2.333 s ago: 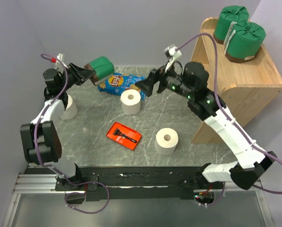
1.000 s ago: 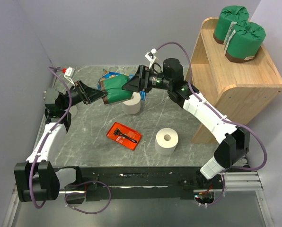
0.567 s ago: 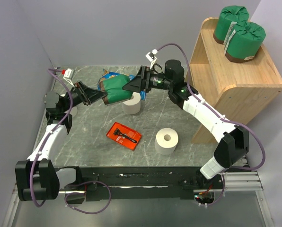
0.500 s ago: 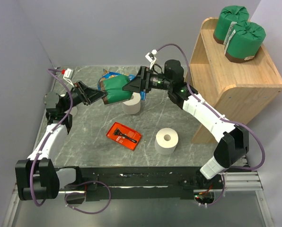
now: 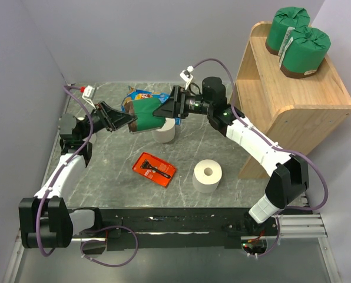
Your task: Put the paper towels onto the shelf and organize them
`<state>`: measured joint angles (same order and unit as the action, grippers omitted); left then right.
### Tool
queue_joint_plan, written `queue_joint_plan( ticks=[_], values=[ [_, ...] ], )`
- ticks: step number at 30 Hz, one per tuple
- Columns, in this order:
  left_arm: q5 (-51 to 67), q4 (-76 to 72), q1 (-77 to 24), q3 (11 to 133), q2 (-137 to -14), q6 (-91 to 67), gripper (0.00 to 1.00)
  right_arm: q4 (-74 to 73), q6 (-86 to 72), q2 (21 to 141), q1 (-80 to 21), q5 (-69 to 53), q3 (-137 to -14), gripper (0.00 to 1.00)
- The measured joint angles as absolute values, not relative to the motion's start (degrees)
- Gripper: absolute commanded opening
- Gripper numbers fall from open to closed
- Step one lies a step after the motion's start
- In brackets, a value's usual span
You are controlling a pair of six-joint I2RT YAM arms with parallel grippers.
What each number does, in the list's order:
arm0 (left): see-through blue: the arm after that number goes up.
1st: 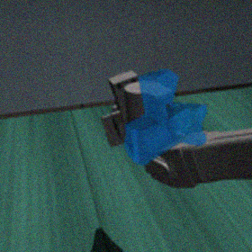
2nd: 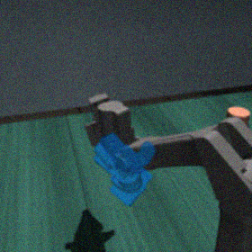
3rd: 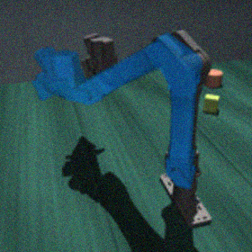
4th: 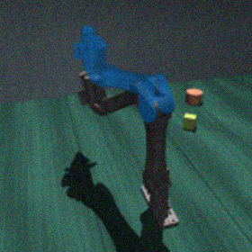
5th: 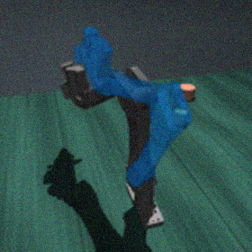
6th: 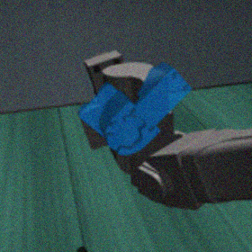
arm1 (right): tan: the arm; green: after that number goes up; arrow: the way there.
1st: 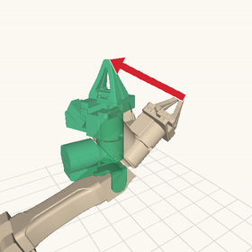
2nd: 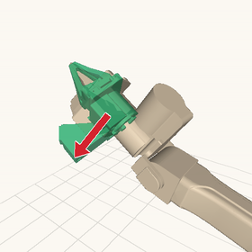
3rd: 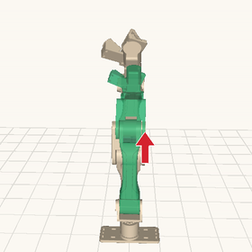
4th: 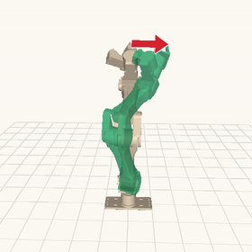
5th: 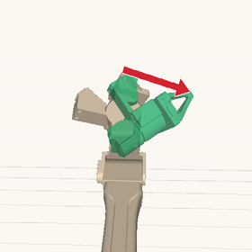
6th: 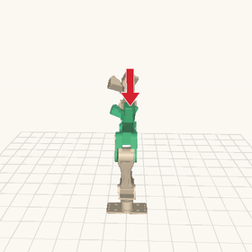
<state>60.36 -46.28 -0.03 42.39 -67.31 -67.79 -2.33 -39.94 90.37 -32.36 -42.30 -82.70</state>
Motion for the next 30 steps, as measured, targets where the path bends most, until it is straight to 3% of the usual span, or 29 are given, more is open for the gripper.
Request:
queue_joint_plan(
  ticks=[3,7,18,25,30],
  values=[
    [59.9,-44.9,0.0,42.5,-67.1,-66.1,0.58,4.3,-42.9,90.3,-32.0,-43.3,-79.2,0.84],
    [58.2,-42.2,0.0,42.4,-67.1,-63.5,0.66,9.7,-46.0,90.3,-32.0,-45.6,-75.2,0.83],
    [52.0,-40.6,-3.2,37.8,-69.9,-60.7,0.65,14.2,-46.7,87.0,-32.1,-46.2,-67.4,0.81],
    [49.0,-42.7,-5.5,35.7,-71.9,-62.3,0.52,11.2,-45.4,85.6,-32.1,-43.3,-66.1,0.8],
    [47.1,-49.5,-7.8,34.1,-72.4,-66.7,0.49,6.3,-45.2,82.2,-32.1,-36.9,-65.9,0.78]
  ],
)
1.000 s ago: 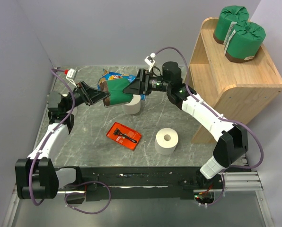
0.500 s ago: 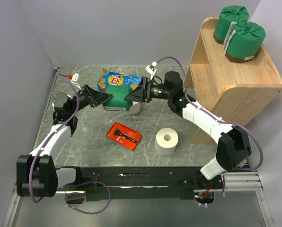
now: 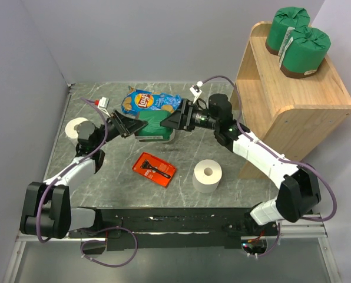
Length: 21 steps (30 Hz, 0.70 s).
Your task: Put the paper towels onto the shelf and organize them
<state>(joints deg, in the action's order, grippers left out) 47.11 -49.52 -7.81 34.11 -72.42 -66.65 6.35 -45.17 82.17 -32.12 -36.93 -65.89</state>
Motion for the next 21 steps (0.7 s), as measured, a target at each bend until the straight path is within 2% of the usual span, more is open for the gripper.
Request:
queue_joint_plan(
  ticks=[4,13,18,21],
  values=[
    [45.9,-51.1,-9.8,34.0,-73.0,-67.2,0.44,6.1,-46.4,80.1,-32.1,-32.7,-63.9,0.77],
    [45.1,-54.2,-11.0,33.0,-74.7,-69.2,0.43,4.4,-46.2,80.2,-32.1,-28.9,-63.5,0.77],
    [45.2,-54.2,-11.6,33.4,-75.2,-69.7,0.54,2.1,-44.2,78.7,-32.5,-27.3,-63.5,0.77],
    [45.6,-54.4,-12.4,34.9,-77.3,-69.9,0.56,0.6,-42.0,77.9,-32.6,-25.4,-63.6,0.77]
  ],
)
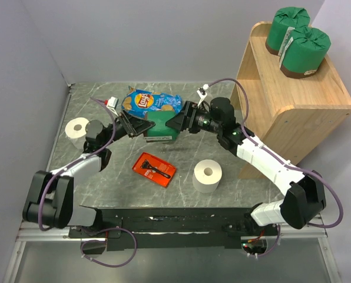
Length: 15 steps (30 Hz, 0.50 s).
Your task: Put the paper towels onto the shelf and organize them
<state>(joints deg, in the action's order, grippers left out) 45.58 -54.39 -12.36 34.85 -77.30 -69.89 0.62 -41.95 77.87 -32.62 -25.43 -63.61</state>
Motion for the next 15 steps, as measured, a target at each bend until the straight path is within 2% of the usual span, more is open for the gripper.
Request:
queue_joint_plan(
  ticks=[7,15],
  values=[
    [43.8,-56.8,-16.9,36.6,-86.9,-70.2,0.6,-5.6,-36.2,77.5,-32.5,-18.6,-63.4,0.77],
    [42.3,-59.3,-23.6,37.8,-97.1,-71.2,0.72,-12.2,-31.1,74.6,-32.5,-11.6,-61.3,0.77]
  ],
)
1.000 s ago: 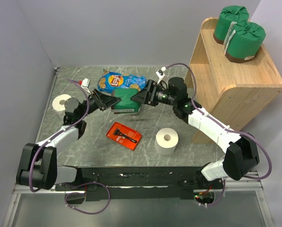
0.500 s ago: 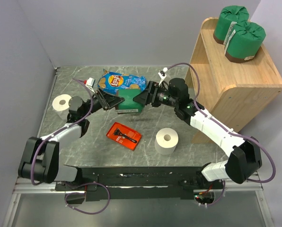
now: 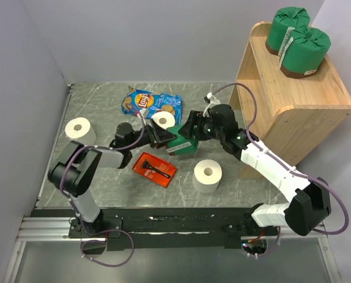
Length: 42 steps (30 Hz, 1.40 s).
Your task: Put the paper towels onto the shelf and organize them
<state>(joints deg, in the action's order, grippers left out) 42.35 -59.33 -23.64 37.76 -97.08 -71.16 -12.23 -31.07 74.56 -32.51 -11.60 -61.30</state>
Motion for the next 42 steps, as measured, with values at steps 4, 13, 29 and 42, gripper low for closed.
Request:
queue_joint_plan(
  ticks=[4,13,29,42],
  values=[
    [41.6,-57.6,-26.9,41.6,-101.6,-69.6,0.76,-13.6,-28.9,72.8,-32.5,-7.7,-58.9,0.77],
    [39.7,-50.3,-28.5,47.0,-105.8,-64.6,0.79,-16.5,-27.3,72.8,-32.8,-1.1,-53.8,0.75],
    [34.0,-35.0,-28.6,49.9,-103.8,-52.8,0.8,-19.3,-28.1,72.5,-33.0,2.4,-52.3,0.72],
    [25.0,-23.9,-29.1,49.8,-98.0,-46.8,0.81,-14.2,-33.2,77.3,-32.3,0.8,-48.9,0.64]
  ],
)
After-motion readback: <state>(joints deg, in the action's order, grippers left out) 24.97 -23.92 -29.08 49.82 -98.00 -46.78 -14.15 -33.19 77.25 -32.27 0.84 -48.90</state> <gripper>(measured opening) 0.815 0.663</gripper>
